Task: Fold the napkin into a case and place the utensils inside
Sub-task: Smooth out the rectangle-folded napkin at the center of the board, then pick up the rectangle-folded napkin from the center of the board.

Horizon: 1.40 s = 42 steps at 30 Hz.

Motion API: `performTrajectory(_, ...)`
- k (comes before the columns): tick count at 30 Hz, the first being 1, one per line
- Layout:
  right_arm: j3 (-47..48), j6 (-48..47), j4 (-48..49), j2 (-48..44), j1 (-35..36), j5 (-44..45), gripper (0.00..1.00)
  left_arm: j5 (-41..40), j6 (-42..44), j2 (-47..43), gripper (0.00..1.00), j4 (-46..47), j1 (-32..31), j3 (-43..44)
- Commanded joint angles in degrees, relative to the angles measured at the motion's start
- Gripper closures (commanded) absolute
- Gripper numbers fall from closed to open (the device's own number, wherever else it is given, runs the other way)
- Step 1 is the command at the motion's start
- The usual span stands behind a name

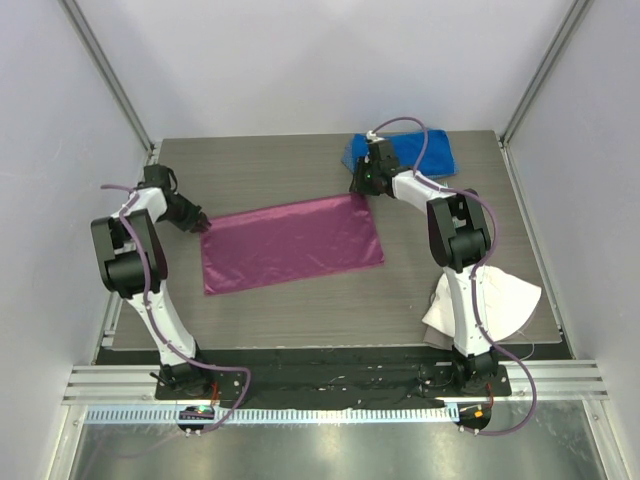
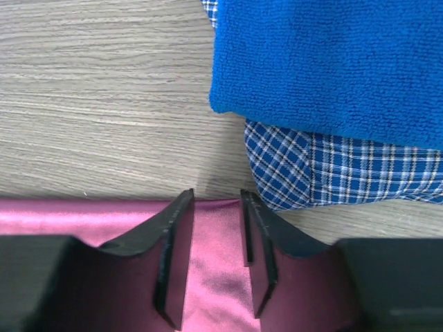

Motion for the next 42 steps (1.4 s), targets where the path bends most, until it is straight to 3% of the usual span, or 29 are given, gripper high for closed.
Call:
performTrajectory(1,2.1,-1.2,-1.2,-4.4,1.1,2.1,0.57,3.7,-1.4,-7.5,0.76,3.2,-0.6,-0.6)
performTrajectory(6,3.0,1.0,-1.0,-7.4,3.9,2.2,0.49,7.4,-5.6,-9.0,0.76,7.5,-4.5,-1.2)
performTrajectory(12,3.5,7.3,2.6,-5.9,7.7,-3.9,0.47,11.5,-11.8,-3.3,0.8,15.5,-10.1,-0.6)
performTrajectory(19,4.1,15.8,10.8,-0.5,10.5,-11.9,0.6,12.6,-16.2,3.0,0.81,21.4,-15.6,2.2)
performTrajectory(23,6.8,15.9,10.2,2.9,10.4,-13.4,0.64,13.2,-16.3,4.6,0.81,21.9,-16.0,2.7)
performTrajectory(25,8.6,14.2,4.8,2.6,10.4,-10.9,0.65,13.0,-14.9,3.1,0.81,21.2,-16.3,2.3)
performTrajectory(28,9.5,9.6,-4.5,-0.5,10.0,-5.5,0.64,9.9,-11.3,-1.1,0.8,16.1,-17.3,1.8)
performTrajectory(33,3.7,2.7,-12.6,-9.6,9.7,3.2,0.49,5.1,-7.4,-8.1,0.75,10.7,-21.2,-0.5)
performTrajectory(38,-5.5,7.7,-20.3,-21.0,5.5,10.9,0.42,-3.4,-1.6,-13.0,0.65,5.2,-33.5,-0.9)
performTrajectory(42,-20.6,13.0,-20.4,-31.8,-2.3,7.1,0.37,-15.2,1.0,-14.3,0.6,4.4,-44.9,-1.1)
